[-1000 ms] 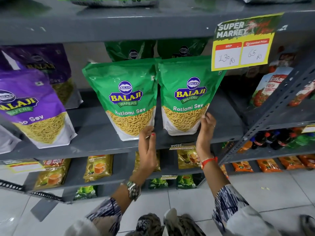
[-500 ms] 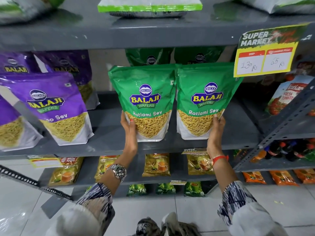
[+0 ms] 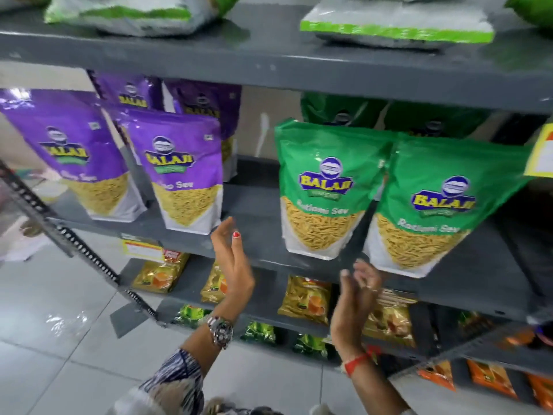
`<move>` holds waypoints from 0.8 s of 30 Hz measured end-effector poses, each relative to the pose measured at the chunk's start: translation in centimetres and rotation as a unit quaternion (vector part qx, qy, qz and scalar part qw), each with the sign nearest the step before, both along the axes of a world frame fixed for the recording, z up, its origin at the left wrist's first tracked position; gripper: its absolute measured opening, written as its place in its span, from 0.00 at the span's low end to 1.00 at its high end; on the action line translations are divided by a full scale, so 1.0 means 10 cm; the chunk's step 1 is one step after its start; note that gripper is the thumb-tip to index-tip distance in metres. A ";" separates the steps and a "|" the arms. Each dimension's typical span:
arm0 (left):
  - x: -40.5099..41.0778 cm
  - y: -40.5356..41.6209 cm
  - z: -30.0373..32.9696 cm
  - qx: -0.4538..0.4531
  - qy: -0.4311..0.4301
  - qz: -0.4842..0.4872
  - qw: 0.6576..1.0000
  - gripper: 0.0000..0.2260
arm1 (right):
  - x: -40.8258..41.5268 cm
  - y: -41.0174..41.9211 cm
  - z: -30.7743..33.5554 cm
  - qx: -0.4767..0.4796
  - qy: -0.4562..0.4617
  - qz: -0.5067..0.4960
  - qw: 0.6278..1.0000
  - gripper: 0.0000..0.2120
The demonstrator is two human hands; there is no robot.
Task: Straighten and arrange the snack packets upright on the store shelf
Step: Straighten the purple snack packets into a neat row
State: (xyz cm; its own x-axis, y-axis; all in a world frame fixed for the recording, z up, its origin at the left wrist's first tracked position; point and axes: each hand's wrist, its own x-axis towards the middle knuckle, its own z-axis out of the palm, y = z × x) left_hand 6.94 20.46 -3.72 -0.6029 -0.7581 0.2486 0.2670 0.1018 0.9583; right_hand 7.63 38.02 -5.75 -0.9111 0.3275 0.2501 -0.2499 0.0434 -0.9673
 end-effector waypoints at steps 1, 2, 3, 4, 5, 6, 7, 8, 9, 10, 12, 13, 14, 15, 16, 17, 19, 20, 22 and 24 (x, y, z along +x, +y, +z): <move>0.06 -0.18 -0.05 -0.011 0.002 0.031 0.999 0.14 | 0.09 -0.22 -0.05 0.010 -0.001 0.045 0.999 0.10; 0.10 -0.39 -0.10 -0.020 -0.001 0.055 0.998 0.14 | 0.16 -0.46 -0.07 0.016 -0.002 0.088 0.996 0.11; 0.13 -0.62 -0.13 -0.022 -0.007 0.071 0.997 0.15 | 0.19 -0.68 -0.08 0.023 -0.003 0.124 0.992 0.11; 0.15 -0.86 -0.16 -0.019 -0.011 0.085 0.996 0.16 | 0.17 -0.91 -0.08 0.027 -0.008 0.153 0.988 0.11; 0.17 -1.13 -0.19 -0.015 -0.020 0.084 0.996 0.18 | 0.15 -1.17 -0.07 0.024 -0.015 0.174 0.984 0.12; 0.19 -1.37 -0.20 -0.014 -0.033 0.071 0.997 0.19 | 0.11 -1.42 -0.04 0.016 -0.024 0.189 0.982 0.14; 0.18 -1.57 -0.21 -0.012 -0.042 0.045 0.998 0.20 | 0.05 -1.62 0.00 0.005 -0.032 0.201 0.979 0.16; 0.18 -1.78 -0.24 -0.007 -0.052 0.015 0.999 0.21 | -0.02 -1.84 0.02 -0.004 -0.048 0.206 0.977 0.20; 0.17 -1.91 -0.23 0.005 -0.058 -0.016 0.998 0.21 | -0.11 -2.00 0.05 -0.014 -0.068 0.202 0.977 0.23; 0.15 -2.00 -0.22 0.022 -0.067 -0.042 0.997 0.22 | -0.22 -2.12 0.09 -0.023 -0.087 0.194 0.977 0.27; 0.10 -2.25 -0.21 0.060 -0.111 -0.080 0.989 0.23 | -0.38 -2.39 0.20 -0.050 -0.121 0.190 0.973 0.31; 0.07 -2.36 -0.19 0.079 -0.142 -0.099 0.982 0.24 | -0.42 -2.48 0.25 -0.063 -0.138 0.194 0.969 0.32; 0.05 -2.44 -0.16 0.100 -0.167 -0.121 0.973 0.25 | -0.45 -2.55 0.28 -0.071 -0.155 0.201 0.965 0.33; 0.03 -2.50 -0.13 0.118 -0.176 -0.146 0.966 0.27 | -0.47 -2.61 0.31 -0.078 -0.164 0.213 0.960 0.35; 0.00 -2.52 -0.08 0.130 -0.186 -0.170 0.959 0.28 | -0.47 -2.65 0.33 -0.087 -0.167 0.227 0.955 0.35; -0.02 -2.51 -0.03 0.141 -0.193 -0.195 0.951 0.28 | -0.46 -2.68 0.33 -0.094 -0.163 0.243 0.951 0.34; -0.09 -2.47 0.06 0.183 -0.184 -0.233 0.937 0.26 | -0.46 -2.75 0.30 -0.101 -0.162 0.259 0.947 0.27; -0.12 -2.46 0.08 0.213 -0.165 -0.241 0.933 0.24 | -0.45 -2.78 0.29 -0.105 -0.163 0.258 0.946 0.23; -0.18 -2.48 0.04 0.220 -0.135 -0.246 0.934 0.20 | -0.44 -2.82 0.29 -0.106 -0.164 0.242 0.950 0.21; -0.23 -2.53 -0.05 0.189 -0.132 -0.247 0.941 0.16 | -0.43 -2.84 0.29 -0.097 -0.160 0.232 0.955 0.20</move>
State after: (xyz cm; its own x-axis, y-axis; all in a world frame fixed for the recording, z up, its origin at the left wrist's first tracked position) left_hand 4.66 -4.86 -4.17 -0.9078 -0.3740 -0.1897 -0.0591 -0.3339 0.9408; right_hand 3.35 9.63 -2.83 -0.9890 -0.1182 -0.0891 0.1104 -0.1885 -0.9758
